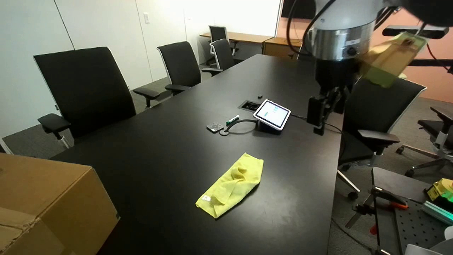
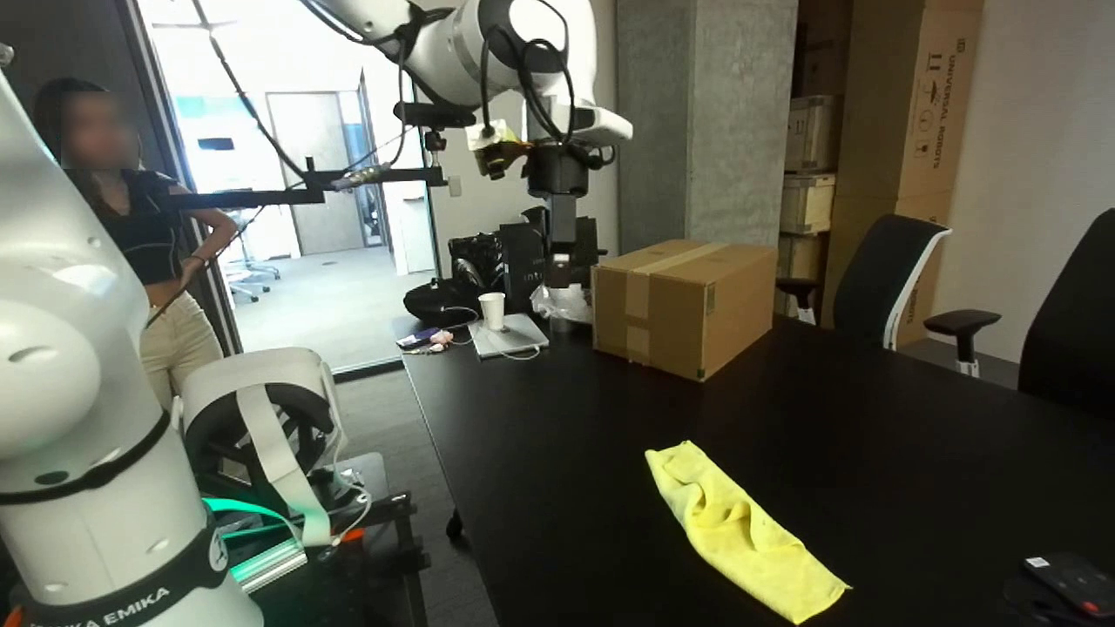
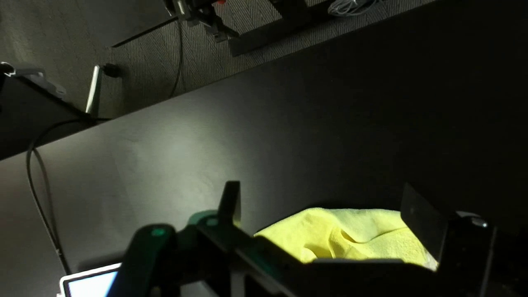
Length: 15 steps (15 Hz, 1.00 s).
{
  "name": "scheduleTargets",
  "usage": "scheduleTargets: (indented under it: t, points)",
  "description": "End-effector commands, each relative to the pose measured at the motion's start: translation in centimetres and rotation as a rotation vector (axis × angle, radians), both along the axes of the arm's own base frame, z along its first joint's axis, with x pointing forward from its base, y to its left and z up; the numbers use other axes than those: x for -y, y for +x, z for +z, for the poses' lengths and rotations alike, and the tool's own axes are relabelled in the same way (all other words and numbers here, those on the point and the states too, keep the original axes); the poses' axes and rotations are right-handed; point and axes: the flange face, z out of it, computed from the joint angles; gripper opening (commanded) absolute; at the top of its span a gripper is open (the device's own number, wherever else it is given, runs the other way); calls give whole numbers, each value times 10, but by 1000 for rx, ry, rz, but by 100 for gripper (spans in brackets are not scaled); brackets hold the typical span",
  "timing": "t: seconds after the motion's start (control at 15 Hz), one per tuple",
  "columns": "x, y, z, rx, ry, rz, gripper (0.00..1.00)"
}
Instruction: Fold the towel on the table
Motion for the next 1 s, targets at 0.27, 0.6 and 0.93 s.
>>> scheduleTargets:
  t: [0.27, 0.6, 0.93]
  points:
    - [30, -110, 71, 223, 4, 68, 100]
    - [42, -117, 81, 286, 18, 61, 100]
    - [49, -129, 79, 320, 20, 68, 100]
